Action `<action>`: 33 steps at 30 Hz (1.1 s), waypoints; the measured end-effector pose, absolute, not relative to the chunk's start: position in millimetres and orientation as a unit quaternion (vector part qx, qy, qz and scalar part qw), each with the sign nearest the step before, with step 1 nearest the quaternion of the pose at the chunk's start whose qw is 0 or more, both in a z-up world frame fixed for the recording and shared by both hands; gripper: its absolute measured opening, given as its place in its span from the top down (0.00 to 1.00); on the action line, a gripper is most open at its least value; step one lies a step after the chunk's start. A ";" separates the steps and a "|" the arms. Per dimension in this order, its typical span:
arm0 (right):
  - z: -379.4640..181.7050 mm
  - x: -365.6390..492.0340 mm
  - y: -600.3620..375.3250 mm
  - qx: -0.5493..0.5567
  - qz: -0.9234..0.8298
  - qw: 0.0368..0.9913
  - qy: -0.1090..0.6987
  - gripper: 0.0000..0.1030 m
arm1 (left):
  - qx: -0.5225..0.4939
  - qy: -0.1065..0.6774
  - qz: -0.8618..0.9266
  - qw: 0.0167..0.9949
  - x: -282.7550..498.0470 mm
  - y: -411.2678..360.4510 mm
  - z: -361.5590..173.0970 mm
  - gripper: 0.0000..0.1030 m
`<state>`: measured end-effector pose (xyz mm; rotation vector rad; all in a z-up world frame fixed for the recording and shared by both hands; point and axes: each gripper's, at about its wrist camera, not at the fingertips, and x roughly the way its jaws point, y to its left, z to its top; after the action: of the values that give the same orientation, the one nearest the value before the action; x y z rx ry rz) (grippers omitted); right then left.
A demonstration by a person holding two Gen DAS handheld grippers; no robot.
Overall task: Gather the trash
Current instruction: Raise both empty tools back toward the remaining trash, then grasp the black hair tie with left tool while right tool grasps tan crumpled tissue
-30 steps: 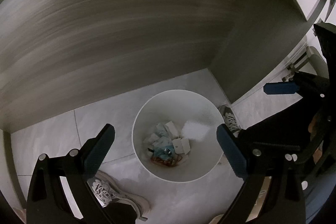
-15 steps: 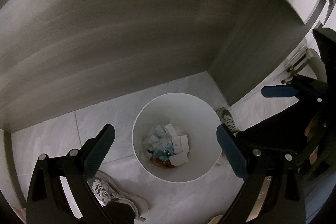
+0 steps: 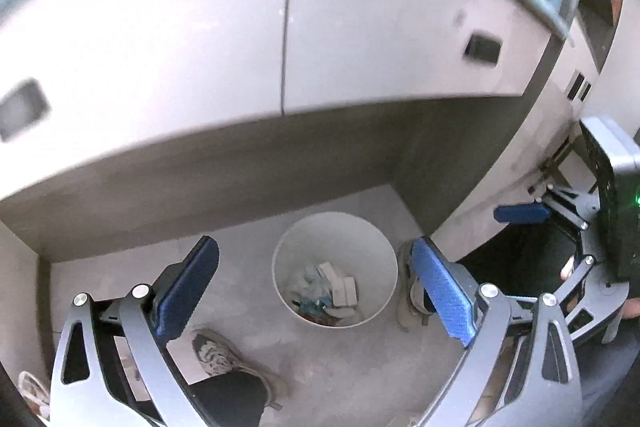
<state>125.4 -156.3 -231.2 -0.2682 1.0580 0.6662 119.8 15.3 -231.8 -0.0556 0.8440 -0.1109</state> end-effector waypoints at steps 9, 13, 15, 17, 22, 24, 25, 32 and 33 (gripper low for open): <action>-88.5 105.8 -173.5 -0.111 0.320 0.868 0.364 0.05 | -0.031 0.313 -0.029 0.949 93.7 25.0 -112.0 0.07; -21.0 111.7 -179.6 -0.111 0.311 0.895 0.299 0.05 | -0.034 0.274 -0.026 0.961 99.0 18.8 -60.2 0.06; 8.1 118.2 -183.9 -0.111 0.303 0.906 0.273 0.05 | -0.031 0.266 -0.021 0.963 111.1 16.9 -44.0 0.06; 27.6 127.6 -184.0 -0.114 0.294 0.913 0.259 0.05 | -0.028 0.263 -0.016 0.964 127.2 9.9 -31.5 0.06; 65.0 161.4 -187.0 -0.117 0.276 0.922 0.243 0.05 | -0.014 0.268 -0.020 0.963 182.9 -0.3 -7.6 0.06; 70.4 177.3 -187.6 -0.121 0.276 0.922 0.245 0.05 | -0.011 0.274 -0.022 0.961 216.5 -4.5 -2.7 0.06; 73.5 185.0 -187.6 -0.124 0.274 0.921 0.247 0.05 | -0.011 0.277 -0.021 0.961 224.3 -1.6 2.9 0.06; 66.2 282.4 -179.9 -0.156 0.259 0.911 0.280 0.05 | -0.019 0.312 -0.018 0.950 342.5 1.4 2.5 0.06; 62.3 291.3 -182.3 -0.156 0.257 0.910 0.285 0.05 | -0.022 0.319 -0.022 0.947 360.3 3.1 -0.1 0.06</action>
<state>291.3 -182.3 62.3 -0.3210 0.5878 0.5306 360.3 3.1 -0.1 -0.0451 0.6499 -0.0447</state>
